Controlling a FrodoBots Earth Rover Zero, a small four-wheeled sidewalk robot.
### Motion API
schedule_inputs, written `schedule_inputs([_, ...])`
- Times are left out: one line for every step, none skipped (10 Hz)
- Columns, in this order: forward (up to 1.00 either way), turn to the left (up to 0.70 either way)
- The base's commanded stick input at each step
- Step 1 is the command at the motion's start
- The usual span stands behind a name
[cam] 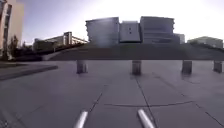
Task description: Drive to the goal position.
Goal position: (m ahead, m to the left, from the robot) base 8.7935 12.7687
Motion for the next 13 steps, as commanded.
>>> schedule_inputs([1.0, 0.0])
schedule_inputs([1.0, 0.0])
schedule_inputs([1.0, 0.0])
schedule_inputs([1.0, 0.0])
schedule_inputs([1.0, 0.0])
schedule_inputs([1.0, -0.27])
schedule_inputs([1.0, -0.25])
schedule_inputs([1.0, -0.07])
schedule_inputs([1.0, 0.0])
schedule_inputs([1.0, 0.0])
schedule_inputs([1.0, 0.0])
schedule_inputs([1.0, 0.0])
schedule_inputs([1.0, 0.0])
